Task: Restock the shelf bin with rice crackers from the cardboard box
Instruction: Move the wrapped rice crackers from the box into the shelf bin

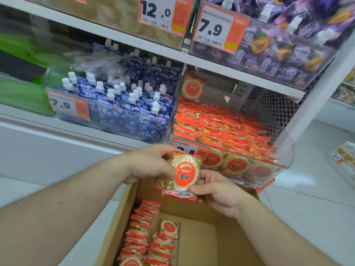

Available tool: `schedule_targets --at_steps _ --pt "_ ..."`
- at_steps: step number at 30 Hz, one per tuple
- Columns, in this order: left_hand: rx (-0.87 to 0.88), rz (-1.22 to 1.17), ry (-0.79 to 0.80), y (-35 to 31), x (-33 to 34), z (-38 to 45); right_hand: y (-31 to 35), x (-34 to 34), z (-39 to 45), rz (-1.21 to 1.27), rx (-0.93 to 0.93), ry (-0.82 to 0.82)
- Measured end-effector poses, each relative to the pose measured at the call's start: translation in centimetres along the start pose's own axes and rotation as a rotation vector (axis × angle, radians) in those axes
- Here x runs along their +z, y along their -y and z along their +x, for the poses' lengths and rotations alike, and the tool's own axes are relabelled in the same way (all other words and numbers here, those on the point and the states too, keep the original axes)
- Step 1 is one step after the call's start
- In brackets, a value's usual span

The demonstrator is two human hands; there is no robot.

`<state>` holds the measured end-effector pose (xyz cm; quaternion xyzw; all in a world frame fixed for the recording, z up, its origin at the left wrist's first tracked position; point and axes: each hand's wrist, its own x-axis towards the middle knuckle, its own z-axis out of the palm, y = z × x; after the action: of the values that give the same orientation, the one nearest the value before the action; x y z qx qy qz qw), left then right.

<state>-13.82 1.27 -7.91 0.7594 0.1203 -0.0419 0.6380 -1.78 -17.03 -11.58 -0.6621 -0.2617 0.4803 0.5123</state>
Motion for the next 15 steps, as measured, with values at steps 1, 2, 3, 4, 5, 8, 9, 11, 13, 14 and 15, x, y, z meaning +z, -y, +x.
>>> schedule_targets --at_steps 1,2,3,4,5,8,9,11,13,14,15 --pt "0.018 -0.023 -0.014 -0.2 0.0 -0.1 0.6 0.2 -0.1 -0.029 -0.008 -0.017" --pt "0.034 -0.042 -0.035 -0.3 -0.1 -0.1 1.2 0.3 -0.3 -0.067 -0.016 -0.041" --pt "0.052 -0.055 -0.054 -0.4 -0.1 -0.1 1.8 0.4 -0.4 -0.104 -0.030 -0.076" --pt "0.071 -0.068 -0.075 -0.5 -0.2 -0.1 2.5 0.6 -0.5 -0.130 -0.047 -0.120" --pt "0.094 -0.079 -0.091 -0.6 -0.3 -0.1 3.3 0.7 -0.7 -0.142 -0.064 -0.167" --pt "0.178 -0.078 -0.125 -1.1 -0.3 -0.1 5.9 1.2 -1.6 -0.132 -0.139 -0.219" --pt "0.208 -0.061 -0.145 -1.3 -0.3 -0.2 6.5 1.2 -1.9 -0.130 -0.163 -0.210" --pt "0.253 -0.048 -0.180 -1.8 -0.1 -0.3 7.6 1.5 -2.2 -0.150 -0.202 -0.194" --pt "0.292 -0.066 -0.225 -2.2 0.1 -0.2 8.4 1.6 -2.3 -0.200 -0.227 -0.231" --pt "0.325 -0.060 -0.272 -2.4 0.1 -0.2 9.1 1.7 -2.3 -0.208 -0.242 -0.268" --pt "0.366 -0.029 -0.339 -2.5 0.0 0.0 9.7 1.5 -2.1 -0.196 -0.264 -0.298"
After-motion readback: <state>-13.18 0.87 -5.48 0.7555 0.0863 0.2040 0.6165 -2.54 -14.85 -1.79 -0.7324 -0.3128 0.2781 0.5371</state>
